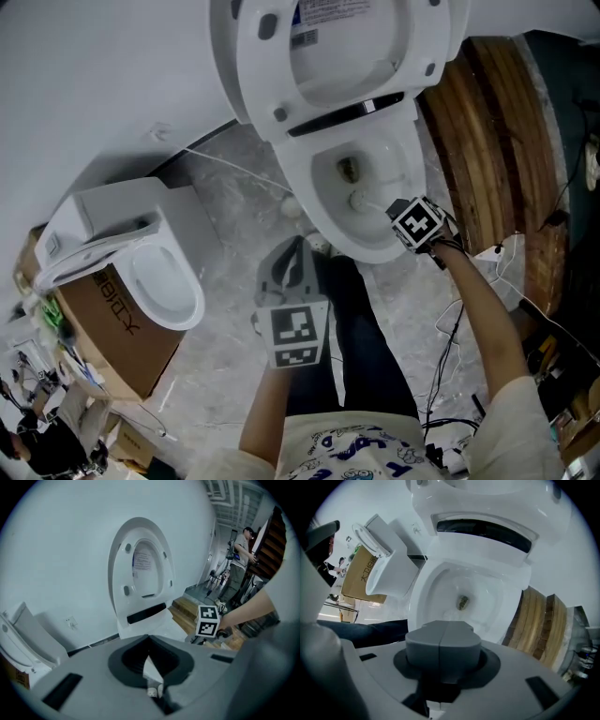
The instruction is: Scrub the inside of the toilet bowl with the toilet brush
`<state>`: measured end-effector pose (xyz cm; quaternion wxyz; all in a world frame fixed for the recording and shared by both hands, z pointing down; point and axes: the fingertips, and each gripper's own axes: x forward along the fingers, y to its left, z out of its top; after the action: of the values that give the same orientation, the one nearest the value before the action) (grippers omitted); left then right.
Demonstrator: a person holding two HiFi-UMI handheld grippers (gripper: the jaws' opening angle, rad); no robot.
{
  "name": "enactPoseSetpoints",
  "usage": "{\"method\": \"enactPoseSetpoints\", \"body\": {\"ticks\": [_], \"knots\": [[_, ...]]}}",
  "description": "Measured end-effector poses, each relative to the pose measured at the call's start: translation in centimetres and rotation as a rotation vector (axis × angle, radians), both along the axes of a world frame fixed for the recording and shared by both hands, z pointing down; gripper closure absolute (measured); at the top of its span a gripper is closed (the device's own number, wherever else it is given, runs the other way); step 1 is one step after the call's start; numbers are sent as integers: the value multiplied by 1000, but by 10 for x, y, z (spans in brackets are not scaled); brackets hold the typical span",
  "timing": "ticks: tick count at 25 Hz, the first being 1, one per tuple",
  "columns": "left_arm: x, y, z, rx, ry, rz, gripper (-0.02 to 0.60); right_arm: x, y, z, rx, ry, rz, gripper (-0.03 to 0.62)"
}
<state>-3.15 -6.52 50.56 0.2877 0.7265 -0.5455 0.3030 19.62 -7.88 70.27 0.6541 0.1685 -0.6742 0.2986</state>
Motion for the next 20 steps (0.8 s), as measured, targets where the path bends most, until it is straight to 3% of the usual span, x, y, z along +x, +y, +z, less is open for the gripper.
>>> {"method": "enactPoseSetpoints", "body": {"ticks": [9, 17, 20], "knots": [[0, 1, 2, -6, 1, -4, 580, 6, -29, 4, 180, 94, -244, 428], [-3, 2, 2, -6, 0, -10, 578, -9, -67, -8, 469, 170, -477, 428], [-6, 3, 3, -9, -3, -15, 580, -10, -73, -11, 526, 188, -529, 428]]}}
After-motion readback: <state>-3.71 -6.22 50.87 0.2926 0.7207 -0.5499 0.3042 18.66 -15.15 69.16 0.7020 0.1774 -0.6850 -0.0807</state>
